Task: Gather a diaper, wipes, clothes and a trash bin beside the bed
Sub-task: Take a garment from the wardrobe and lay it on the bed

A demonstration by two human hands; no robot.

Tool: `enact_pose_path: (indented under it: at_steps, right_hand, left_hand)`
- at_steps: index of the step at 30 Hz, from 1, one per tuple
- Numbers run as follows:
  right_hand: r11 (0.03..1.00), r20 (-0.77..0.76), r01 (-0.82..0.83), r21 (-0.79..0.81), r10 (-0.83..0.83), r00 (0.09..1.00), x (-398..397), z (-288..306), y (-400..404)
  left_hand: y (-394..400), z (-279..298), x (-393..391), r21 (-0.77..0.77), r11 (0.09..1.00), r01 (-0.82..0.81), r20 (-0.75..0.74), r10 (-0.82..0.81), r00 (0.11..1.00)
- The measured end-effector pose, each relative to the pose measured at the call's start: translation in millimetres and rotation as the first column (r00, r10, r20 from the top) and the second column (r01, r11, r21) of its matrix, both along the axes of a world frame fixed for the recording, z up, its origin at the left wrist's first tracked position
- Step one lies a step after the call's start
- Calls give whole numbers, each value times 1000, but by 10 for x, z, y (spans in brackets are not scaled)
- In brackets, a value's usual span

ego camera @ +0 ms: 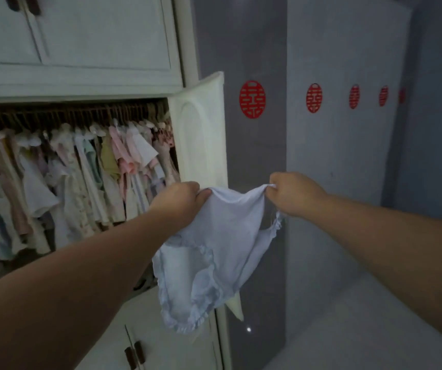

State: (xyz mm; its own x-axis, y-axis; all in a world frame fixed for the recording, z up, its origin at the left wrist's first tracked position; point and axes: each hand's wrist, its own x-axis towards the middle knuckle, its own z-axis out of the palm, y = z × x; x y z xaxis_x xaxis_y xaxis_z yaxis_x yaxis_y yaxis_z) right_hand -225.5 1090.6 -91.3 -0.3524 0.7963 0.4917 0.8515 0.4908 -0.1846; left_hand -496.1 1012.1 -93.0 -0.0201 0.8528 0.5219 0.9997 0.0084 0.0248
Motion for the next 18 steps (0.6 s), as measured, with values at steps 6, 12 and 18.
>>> enact_pose_path:
  at_steps: [6,12,18]
  right_hand:
    - [986,-30,100,-134,-105,994,679,-542,-5]
    - [945,9,209,-252,-213,977,1414,-1155,18]
    - [883,37,306,-357,-313,949,2303,-1639,113]
  left_hand:
    - [335,-512,624,-84,981,176,50,-172,984]
    - [675,-1107,1410,-172,935,309,29,-308,951]
    - [1143,-1591,2259,-280,875,394,85,-387,918]
